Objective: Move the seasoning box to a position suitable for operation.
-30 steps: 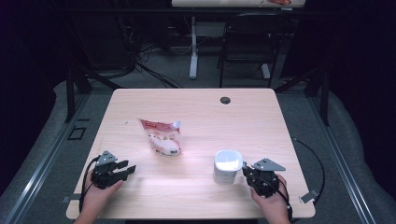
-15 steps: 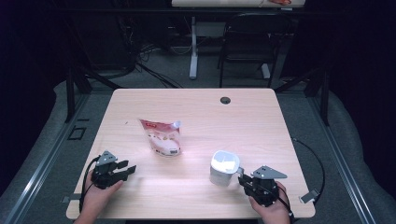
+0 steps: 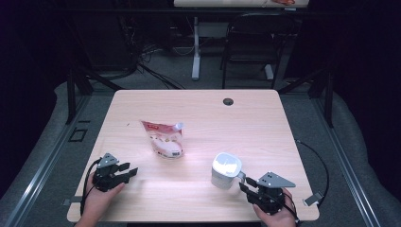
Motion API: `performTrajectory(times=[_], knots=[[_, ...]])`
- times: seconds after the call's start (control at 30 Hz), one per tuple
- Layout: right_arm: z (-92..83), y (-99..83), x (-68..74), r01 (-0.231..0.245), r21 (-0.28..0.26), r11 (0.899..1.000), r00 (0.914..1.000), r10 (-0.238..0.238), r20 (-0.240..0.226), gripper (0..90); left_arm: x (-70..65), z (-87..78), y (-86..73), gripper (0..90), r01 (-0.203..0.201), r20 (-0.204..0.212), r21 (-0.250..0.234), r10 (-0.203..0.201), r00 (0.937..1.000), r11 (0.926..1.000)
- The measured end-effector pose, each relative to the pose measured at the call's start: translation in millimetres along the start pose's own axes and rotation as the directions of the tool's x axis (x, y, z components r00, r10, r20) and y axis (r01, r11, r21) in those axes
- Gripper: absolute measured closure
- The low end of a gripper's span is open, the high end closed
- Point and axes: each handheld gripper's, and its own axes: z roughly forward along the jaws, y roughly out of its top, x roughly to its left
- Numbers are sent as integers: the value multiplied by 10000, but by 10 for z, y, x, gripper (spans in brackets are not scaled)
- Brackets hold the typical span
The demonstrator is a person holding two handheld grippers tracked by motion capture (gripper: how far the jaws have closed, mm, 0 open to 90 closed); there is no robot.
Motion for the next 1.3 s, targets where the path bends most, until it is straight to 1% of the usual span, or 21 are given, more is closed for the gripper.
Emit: performTrajectory(times=[0.13,0.2,0.27,0.3,0.33,0.37,0.4,0.53,0.6,0.67,0.73,0.8,0.93,0.97,1.0,1.03,1.1,1.2,1.23,1.27,1.3], knots=[[-30,26,-42,48,-193,9998,10000,-48,1,554,6,3,-2,546,12,34,-6,-12,10000,10000],[-34,40,-74,110,-134,9999,9999,-110,-28,544,6,2,-2,546,23,35,0,-23,10000,10000],[-54,73,-104,14,-193,9998,10000,-14,37,528,2,-1,-2,546,44,34,-7,-44,10000,10000],[-61,95,-118,-142,-329,9994,9999,143,35,505,-1,-1,-3,545,69,40,-26,-68,10000,10000],[-74,123,-134,-258,-454,9986,9996,261,59,505,-1,-1,-3,545,64,45,-31,-63,10000,10000],[-88,154,-151,-388,-582,9976,9992,385,-56,504,-1,-1,-4,545,60,43,-34,-59,10000,10000],[-109,193,-166,-468,-574,9973,9988,461,-132,502,1,-1,-3,545,56,50,-22,-56,10000,10000],[-163,374,-213,-366,-1024,9941,9993,362,-60,453,6,8,-6,544,114,54,-50,-114,9999,9999],[-169,488,-232,-349,-1061,9937,9993,335,-155,439,6,10,-5,544,112,63,-43,-111,9999,9999],[-161,598,-227,-301,-1103,9934,9995,288,-133,435,7,7,-3,543,54,58,-35,-54,10000,10000],[-143,701,-212,-383,-991,9943,9991,363,-219,457,6,6,-4,542,53,61,-28,-53,10000,10000],[-128,785,-195,-263,-834,9962,9995,246,-212,493,6,6,-6,542,99,81,-5,-99,9999,10000],[-89,873,-171,-236,-610,9979,9997,229,-122,564,12,-2,-10,541,31,91,-30,-31,10000,10000],[-89,873,-171,-236,-610,9979,9997,229,-122,564,12,-2,-10,541,31,91,-30,-31,10000,10000],[-75,884,-165,-207,-467,9987,9998,203,-79,583,13,-6,-9,541,21,108,-24,-20,9999,10000],[-56,875,-159,-204,-421,9989,9997,208,87,606,10,-9,-10,541,58,116,-31,-58,9999,10000],[-31,852,-157,-249,-184,9995,9994,253,249,643,9,-16,-11,541,54,122,-74,-53,9999,10000],[-7,813,-142,-404,16,9992,9991,403,141,702,9,-18,-10,540,47,119,-72,-46,9999,10000],[-8,803,-136,-386,110,9992,9992,385,92,744,10,-18,-9,540,19,121,-67,-18,9999,10000],[-8,803,-136,-386,110,9992,9992,385,92,744,10,-18,-9,540,19,121,-67,-18,9999,10000],[-10,785,-111,-364,131,9993,9992,362,148,811,6,-19,-7,540,52,113,-7,-52,9999,10000]])
